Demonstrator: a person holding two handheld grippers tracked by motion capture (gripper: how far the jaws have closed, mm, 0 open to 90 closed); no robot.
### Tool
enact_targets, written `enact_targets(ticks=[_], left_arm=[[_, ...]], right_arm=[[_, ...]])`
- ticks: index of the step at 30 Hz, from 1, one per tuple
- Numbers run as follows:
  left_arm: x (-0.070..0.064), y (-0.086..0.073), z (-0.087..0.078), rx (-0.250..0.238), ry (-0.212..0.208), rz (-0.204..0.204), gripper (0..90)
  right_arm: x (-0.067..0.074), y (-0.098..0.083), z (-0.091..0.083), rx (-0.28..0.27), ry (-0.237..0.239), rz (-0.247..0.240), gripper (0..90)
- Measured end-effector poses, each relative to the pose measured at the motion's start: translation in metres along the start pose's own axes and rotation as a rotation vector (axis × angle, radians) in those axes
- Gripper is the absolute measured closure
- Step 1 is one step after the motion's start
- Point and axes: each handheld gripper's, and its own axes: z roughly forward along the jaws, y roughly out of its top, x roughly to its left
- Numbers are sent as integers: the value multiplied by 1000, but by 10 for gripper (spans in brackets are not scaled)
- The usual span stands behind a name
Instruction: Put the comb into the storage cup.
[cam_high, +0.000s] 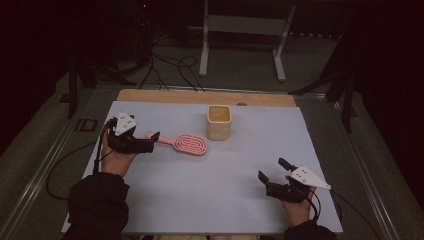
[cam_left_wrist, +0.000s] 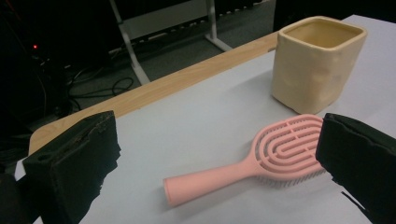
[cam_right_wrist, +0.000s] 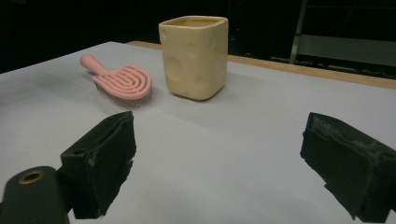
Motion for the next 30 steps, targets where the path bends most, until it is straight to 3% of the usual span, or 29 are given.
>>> enact_targets(ticks=[4,21,30], left_arm=[[3,1,10,29,18,14,1],[6,-7,44,88,49,-40,2],[4,-5,55,114,64,-33,2]], right_arm=[[0,0,0,2,1,-3,100],[2,-1,3,14,8,-6,101],[2,-1,3,19,7,-6,101]])
